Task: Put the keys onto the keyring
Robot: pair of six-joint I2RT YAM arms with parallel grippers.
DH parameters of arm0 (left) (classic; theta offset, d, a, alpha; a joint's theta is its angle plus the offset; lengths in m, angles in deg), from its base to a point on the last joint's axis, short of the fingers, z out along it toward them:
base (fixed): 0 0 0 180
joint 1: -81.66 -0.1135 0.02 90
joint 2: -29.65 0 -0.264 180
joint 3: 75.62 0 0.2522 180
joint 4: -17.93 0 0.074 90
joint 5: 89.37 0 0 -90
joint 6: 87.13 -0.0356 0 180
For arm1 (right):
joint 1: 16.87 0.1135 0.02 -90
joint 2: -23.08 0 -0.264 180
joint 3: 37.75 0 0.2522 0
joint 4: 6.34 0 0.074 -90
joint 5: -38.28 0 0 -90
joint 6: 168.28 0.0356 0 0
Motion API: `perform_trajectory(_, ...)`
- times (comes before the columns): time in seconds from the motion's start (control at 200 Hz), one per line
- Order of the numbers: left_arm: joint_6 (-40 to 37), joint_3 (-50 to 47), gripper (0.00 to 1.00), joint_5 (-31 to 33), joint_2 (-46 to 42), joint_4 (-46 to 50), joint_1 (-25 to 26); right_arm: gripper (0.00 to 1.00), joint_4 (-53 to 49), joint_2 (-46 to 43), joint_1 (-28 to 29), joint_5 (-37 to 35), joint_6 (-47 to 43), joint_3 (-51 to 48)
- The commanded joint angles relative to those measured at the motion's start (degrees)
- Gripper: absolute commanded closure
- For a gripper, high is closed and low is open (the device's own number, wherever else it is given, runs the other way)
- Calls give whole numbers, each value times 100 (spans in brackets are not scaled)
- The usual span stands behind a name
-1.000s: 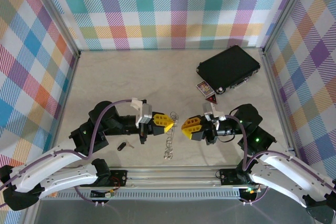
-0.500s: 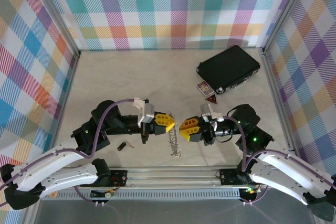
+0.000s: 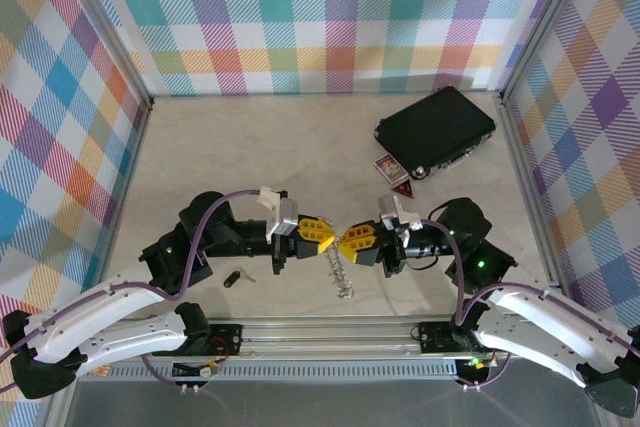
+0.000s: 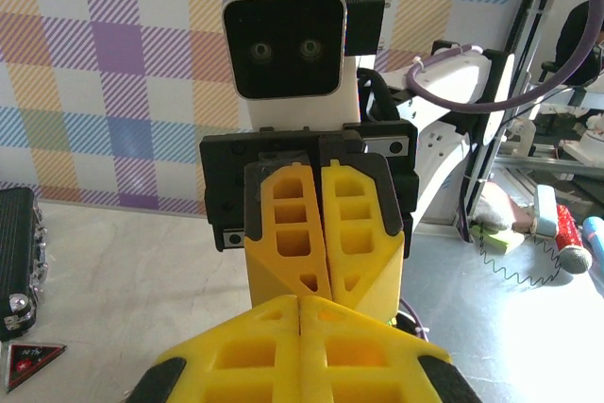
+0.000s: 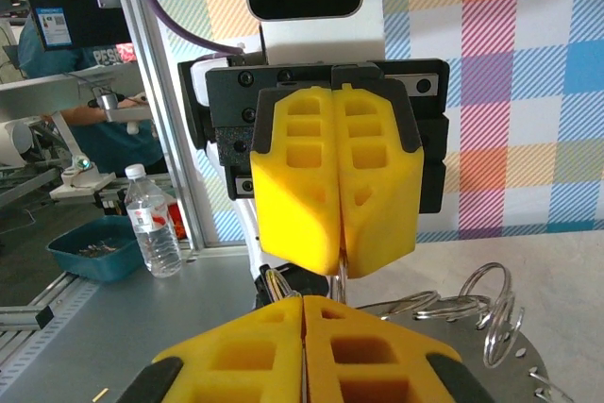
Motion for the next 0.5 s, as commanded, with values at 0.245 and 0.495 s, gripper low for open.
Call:
perform_trajectory(0.245,12,-33,100,-135,29,-328,73,100,-225,111,39,-49,-203,248)
perform_trajectory(0.495,-29,-43,100,-51,27,-161,69,100,-583,72,41,-192,-358,346)
